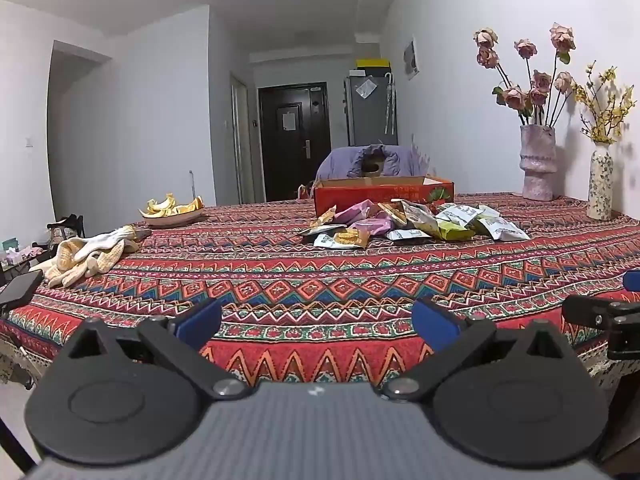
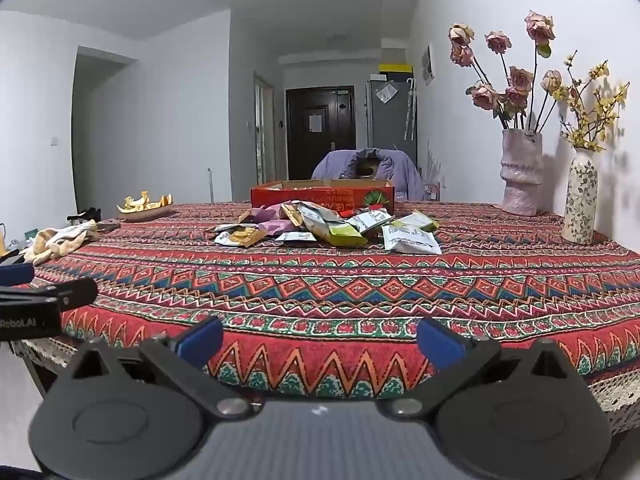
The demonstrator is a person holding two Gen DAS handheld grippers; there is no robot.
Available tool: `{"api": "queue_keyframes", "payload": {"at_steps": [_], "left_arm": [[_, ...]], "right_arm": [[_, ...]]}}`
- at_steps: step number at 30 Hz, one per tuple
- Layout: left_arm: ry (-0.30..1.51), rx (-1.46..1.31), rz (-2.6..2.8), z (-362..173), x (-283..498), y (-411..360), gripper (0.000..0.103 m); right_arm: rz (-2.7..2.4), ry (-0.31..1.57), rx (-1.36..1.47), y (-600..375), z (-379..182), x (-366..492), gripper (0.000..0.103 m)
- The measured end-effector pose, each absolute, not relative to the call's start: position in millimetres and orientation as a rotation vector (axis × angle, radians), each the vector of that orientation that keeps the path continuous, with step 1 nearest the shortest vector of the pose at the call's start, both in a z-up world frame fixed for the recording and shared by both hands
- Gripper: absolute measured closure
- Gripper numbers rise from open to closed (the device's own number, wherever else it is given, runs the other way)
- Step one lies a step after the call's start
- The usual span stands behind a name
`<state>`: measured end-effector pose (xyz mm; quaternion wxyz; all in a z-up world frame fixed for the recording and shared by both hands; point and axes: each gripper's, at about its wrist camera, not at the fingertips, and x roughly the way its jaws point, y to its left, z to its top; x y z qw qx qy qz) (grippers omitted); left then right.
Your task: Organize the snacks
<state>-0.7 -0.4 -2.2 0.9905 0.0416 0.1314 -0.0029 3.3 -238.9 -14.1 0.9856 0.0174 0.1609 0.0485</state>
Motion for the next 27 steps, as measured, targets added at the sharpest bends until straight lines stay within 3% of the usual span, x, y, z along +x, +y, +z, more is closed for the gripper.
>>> {"api": "queue_keyframes", "payload": {"at_steps": [27], "left_arm": [[0.28, 0.071, -0.003, -1.5, 1.7, 2.3, 0.0]], "right_arm": [[0.096, 0.332, 0.051, -241.8, -14.1, 4.5, 0.0]]}}
